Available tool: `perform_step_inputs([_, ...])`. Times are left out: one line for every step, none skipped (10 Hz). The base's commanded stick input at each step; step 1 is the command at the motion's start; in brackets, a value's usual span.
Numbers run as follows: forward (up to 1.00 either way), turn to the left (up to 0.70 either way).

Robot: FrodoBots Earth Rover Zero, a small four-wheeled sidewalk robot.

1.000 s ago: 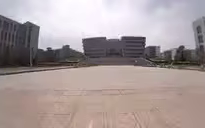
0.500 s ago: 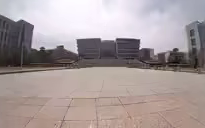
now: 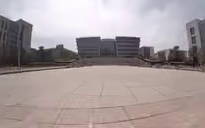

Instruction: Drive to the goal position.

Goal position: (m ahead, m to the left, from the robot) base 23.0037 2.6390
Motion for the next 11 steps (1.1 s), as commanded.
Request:
perform_step_inputs([1.0, -0.26])
perform_step_inputs([1.0, -0.08])
perform_step_inputs([1.0, 0.0])
perform_step_inputs([1.0, 0.0])
perform_step_inputs([1.0, 0.0])
perform_step_inputs([1.0, 0.0])
perform_step_inputs([1.0, -0.09])
perform_step_inputs([1.0, -0.22])
perform_step_inputs([1.0, -0.35])
perform_step_inputs([1.0, -0.22])
perform_step_inputs([1.0, 0.0])
